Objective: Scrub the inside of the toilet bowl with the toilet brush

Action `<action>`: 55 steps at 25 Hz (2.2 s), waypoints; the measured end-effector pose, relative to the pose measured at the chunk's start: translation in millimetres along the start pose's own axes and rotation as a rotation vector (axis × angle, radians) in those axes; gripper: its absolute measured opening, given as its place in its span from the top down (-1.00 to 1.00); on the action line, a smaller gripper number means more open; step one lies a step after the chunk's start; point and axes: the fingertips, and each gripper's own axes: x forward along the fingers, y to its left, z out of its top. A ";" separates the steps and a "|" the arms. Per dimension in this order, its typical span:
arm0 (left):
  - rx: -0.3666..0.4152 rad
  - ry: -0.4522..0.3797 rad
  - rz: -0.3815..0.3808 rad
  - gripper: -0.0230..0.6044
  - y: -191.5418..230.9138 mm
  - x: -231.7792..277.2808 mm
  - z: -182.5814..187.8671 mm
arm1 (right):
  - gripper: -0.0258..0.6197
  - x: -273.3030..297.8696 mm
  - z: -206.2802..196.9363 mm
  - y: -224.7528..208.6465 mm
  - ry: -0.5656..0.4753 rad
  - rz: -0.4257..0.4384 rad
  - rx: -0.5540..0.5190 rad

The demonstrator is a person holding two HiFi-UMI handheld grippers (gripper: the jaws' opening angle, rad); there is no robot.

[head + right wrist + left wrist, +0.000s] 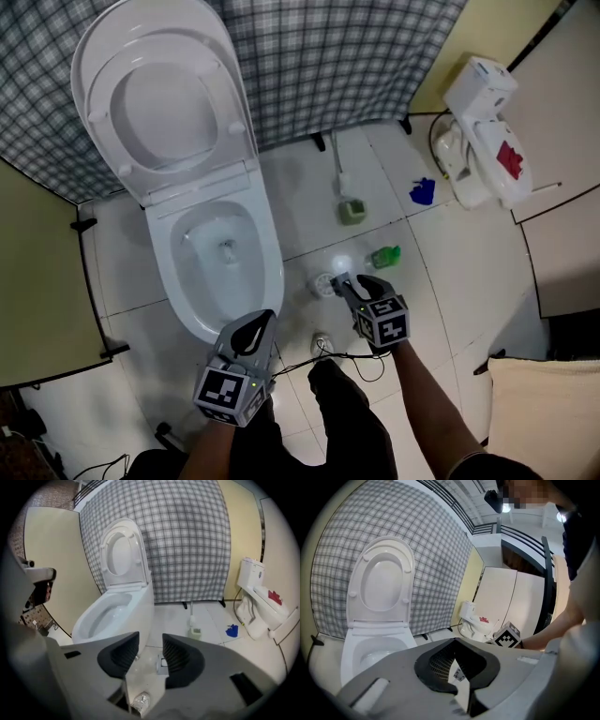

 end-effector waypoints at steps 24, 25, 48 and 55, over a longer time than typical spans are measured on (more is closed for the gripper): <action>-0.021 0.048 -0.024 0.91 18.1 35.4 -52.8 | 0.28 130.2 -123.8 -39.2 0.305 -0.116 -0.006; -0.022 0.047 -0.019 0.91 20.8 34.6 -50.6 | 0.28 129.0 -121.8 -40.2 0.304 -0.113 -0.003; -0.040 -0.024 0.111 0.90 66.7 -49.5 91.6 | 0.29 -85.9 198.2 38.1 -0.185 -0.014 -0.111; -0.040 -0.033 0.182 0.91 102.2 -73.0 113.7 | 0.29 -75.9 260.8 112.4 -0.250 0.130 -0.158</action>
